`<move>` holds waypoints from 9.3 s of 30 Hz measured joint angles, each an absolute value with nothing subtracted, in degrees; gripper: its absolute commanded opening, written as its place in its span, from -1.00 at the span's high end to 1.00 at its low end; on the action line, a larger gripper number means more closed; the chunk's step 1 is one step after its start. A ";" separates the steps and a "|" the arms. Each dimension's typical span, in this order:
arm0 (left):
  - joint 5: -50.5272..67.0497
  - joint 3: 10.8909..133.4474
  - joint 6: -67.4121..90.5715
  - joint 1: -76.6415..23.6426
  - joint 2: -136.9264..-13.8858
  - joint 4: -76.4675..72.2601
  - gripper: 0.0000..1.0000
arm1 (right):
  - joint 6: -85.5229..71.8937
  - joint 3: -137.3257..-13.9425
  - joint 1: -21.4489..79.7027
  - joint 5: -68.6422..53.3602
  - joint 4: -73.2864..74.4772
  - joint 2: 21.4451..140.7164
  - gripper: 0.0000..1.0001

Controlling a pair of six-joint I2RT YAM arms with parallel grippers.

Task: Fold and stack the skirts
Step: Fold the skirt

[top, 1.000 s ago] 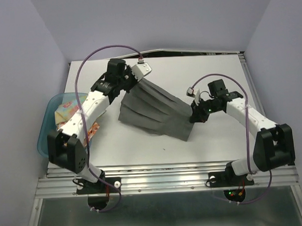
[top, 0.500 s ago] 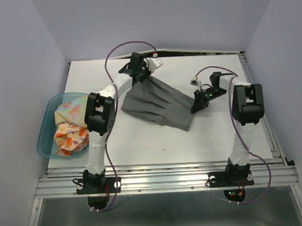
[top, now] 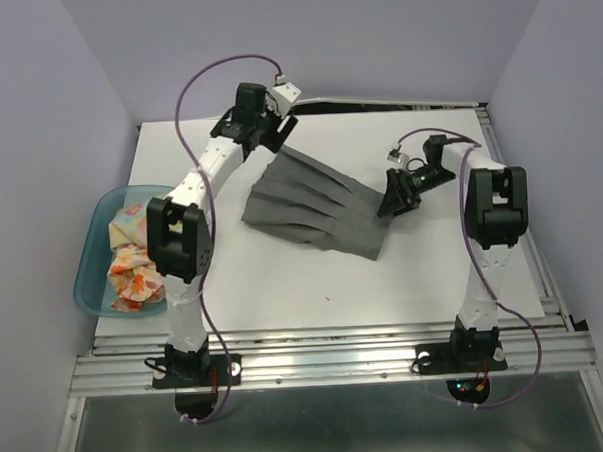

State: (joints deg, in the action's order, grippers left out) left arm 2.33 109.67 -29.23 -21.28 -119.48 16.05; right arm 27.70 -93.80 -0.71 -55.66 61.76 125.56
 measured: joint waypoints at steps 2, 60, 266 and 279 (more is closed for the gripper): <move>2.35 107.94 -27.31 -21.12 -112.97 17.82 -0.73 | 24.18 -93.93 -0.78 -52.27 60.38 122.26 -0.55; 8.49 76.69 0.47 -43.59 -90.35 27.18 -0.47 | -40.32 -38.48 16.86 -47.83 -2.74 87.18 0.36; 17.28 76.29 13.93 -40.38 -93.95 9.65 -0.93 | -36.82 -104.79 6.35 -40.29 0.67 122.83 -0.82; 13.08 87.22 12.25 -15.81 -92.25 14.81 -0.51 | -29.08 -90.13 23.05 -49.71 7.29 115.92 -0.36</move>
